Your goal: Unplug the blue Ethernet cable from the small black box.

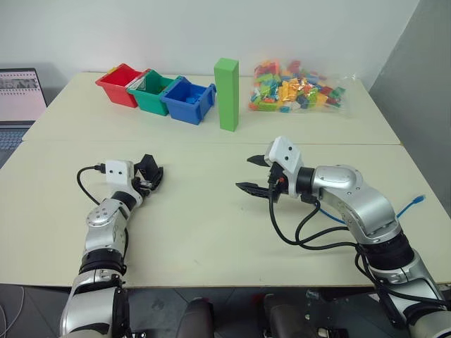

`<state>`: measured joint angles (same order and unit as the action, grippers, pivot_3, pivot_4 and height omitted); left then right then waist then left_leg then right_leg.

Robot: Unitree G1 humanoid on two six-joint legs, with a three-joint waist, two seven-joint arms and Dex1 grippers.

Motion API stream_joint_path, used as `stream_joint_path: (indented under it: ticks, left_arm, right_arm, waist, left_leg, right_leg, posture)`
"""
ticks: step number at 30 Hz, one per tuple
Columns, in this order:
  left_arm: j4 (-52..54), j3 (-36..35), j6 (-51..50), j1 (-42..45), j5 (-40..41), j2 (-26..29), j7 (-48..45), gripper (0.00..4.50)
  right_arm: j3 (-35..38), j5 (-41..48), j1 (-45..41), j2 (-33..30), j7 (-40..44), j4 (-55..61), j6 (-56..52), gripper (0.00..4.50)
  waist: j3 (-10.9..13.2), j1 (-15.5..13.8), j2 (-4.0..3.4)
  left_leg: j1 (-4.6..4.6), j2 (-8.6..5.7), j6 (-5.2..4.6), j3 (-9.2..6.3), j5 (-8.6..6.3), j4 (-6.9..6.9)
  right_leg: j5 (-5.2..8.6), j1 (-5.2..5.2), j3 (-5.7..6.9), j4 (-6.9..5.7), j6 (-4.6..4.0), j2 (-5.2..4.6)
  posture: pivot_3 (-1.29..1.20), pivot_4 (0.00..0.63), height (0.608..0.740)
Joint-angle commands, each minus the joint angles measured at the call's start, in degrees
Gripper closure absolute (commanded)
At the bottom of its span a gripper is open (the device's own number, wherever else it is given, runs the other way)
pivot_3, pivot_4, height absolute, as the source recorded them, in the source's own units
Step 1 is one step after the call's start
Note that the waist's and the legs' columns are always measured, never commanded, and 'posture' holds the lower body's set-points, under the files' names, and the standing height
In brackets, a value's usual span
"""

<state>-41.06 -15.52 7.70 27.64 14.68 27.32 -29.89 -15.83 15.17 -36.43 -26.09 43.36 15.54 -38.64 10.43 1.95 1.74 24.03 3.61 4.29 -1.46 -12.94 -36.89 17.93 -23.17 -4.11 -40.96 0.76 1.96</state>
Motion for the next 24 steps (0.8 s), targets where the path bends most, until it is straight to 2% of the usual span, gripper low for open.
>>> stream_joint_path:
  ticks: [1,4,6,10,15,18,24]
  left_arm:
    - [10.87,-0.81,-7.94,-5.7,0.7,2.75,0.83,0.08]
    - [19.84,-0.83,-16.13,-10.2,1.93,4.23,0.81,0.08]
    - [27.96,-1.4,-20.92,-14.22,3.5,7.26,-1.66,0.08]
    - [37.28,-3.66,-25.5,-19.03,6.83,13.62,-8.24,0.08]
    - [44.24,-6.74,-29.59,-21.45,11.32,22.54,-17.74,0.08]
    - [46.41,-8.23,-32.58,-21.84,13.91,25.72,-20.91,0.08]
    - [48.26,-9.32,-35.07,-21.55,15.0,27.99,-22.71,0.08]
  right_arm:
    - [0.46,0.05,0.75,-1.07,0.42,3.04,-0.17,0.8]
    - [1.16,0.23,2.17,-2.18,0.77,3.5,-0.24,0.8]
    - [2.71,0.91,3.98,-4.17,1.84,3.75,0.01,0.8]
    - [5.88,2.53,6.75,-7.99,4.84,3.22,1.53,0.8]
    - [11.7,7.57,9.08,-14.23,12.35,2.26,2.59,0.8]
    - [13.71,8.98,9.06,-16.48,14.16,1.06,2.47,0.8]
    - [15.22,9.65,8.92,-18.71,15.63,-0.59,3.09,0.8]
  waist:
    - [0.0,0.09,0.0]
    - [0.0,0.24,0.0]
    - [-0.01,0.23,0.01]
    - [0.0,0.24,0.01]
    - [0.04,0.04,0.03]
    - [0.07,0.05,-0.06]
    - [0.09,0.34,-0.09]
  left_leg:
    - [0.0,0.0,0.0,0.0,0.0,0.0]
    - [-0.02,0.03,0.0,0.0,0.0,0.03]
    - [-0.02,0.02,0.0,-0.01,0.0,0.03]
    - [-0.02,0.03,0.0,-0.03,0.0,0.03]
    - [-0.04,0.01,0.0,-0.02,0.0,0.04]
    - [-0.06,0.01,-0.01,0.06,-0.01,0.06]
    - [-0.09,0.05,-0.01,0.05,-0.01,0.08]
  right_leg:
    - [0.0,0.0,0.0,0.0,0.0,0.0]
    - [0.0,0.0,-0.01,0.0,0.0,0.0]
    - [0.0,0.0,-0.01,-0.01,0.0,-0.01]
    - [0.01,0.0,0.01,0.01,0.01,-0.01]
    - [0.17,0.01,0.01,0.02,0.28,-0.01]
    - [0.18,0.01,-0.04,0.07,0.29,-0.04]
    - [0.19,0.0,-0.04,0.06,0.28,0.0]
  posture:
    - [0.0,0.15,0.74]
    - [0.0,0.15,0.74]
    - [0.0,0.15,0.74]
    - [0.0,0.15,0.74]
    - [0.0,0.15,0.74]
    - [0.0,0.15,0.74]
    - [0.0,0.15,0.74]
